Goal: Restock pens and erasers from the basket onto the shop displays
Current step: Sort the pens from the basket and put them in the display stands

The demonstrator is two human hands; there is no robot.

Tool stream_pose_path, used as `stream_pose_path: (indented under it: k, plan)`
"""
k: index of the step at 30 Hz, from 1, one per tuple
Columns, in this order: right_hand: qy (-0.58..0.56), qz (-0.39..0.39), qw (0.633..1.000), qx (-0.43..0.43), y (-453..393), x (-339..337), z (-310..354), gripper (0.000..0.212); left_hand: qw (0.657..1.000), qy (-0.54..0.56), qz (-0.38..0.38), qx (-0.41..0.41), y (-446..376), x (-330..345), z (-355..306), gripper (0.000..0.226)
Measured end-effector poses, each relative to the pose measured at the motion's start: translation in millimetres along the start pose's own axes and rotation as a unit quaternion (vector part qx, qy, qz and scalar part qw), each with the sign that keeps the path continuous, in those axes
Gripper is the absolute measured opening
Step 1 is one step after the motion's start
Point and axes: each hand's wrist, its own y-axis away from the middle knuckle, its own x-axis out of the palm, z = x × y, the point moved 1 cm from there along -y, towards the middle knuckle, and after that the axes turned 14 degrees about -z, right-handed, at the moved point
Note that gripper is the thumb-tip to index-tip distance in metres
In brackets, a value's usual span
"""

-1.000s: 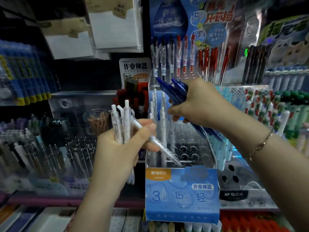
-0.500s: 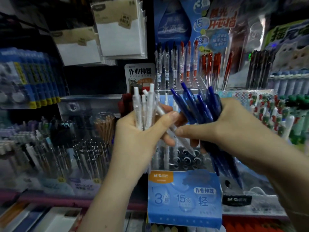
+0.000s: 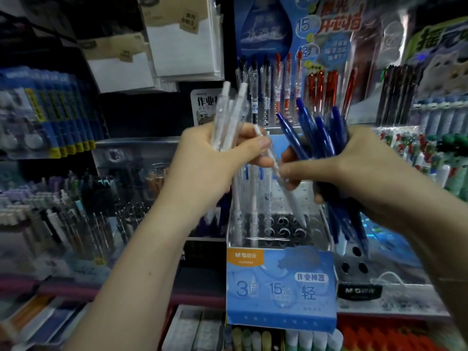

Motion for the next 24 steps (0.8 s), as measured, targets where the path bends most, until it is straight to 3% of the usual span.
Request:
stream_pose_path:
  k: [6, 12, 19, 24]
  plan:
    - [0.032, -0.014, 0.999, 0.008, -17, 14, -8, 0.015, 0.980, -0.187, 0.063, 0.035, -24, 7, -3, 0.014]
    - [-0.006, -0.045, 0.999, -0.005, -22, 17, -10, 0.012, 0.966, -0.229, 0.088, 0.085, -33, 6, -8, 0.012]
    - [0.017, -0.016, 0.998, 0.057, -19, 23, -24, 0.015, 0.938, -0.316, 0.126, 0.062, -29, 6, 5, 0.009]
    - [-0.029, -0.073, 0.994, 0.075, -14, -1, -25, 0.016, 0.906, -0.394, 0.123, 0.095, -28, 11, 5, 0.023]
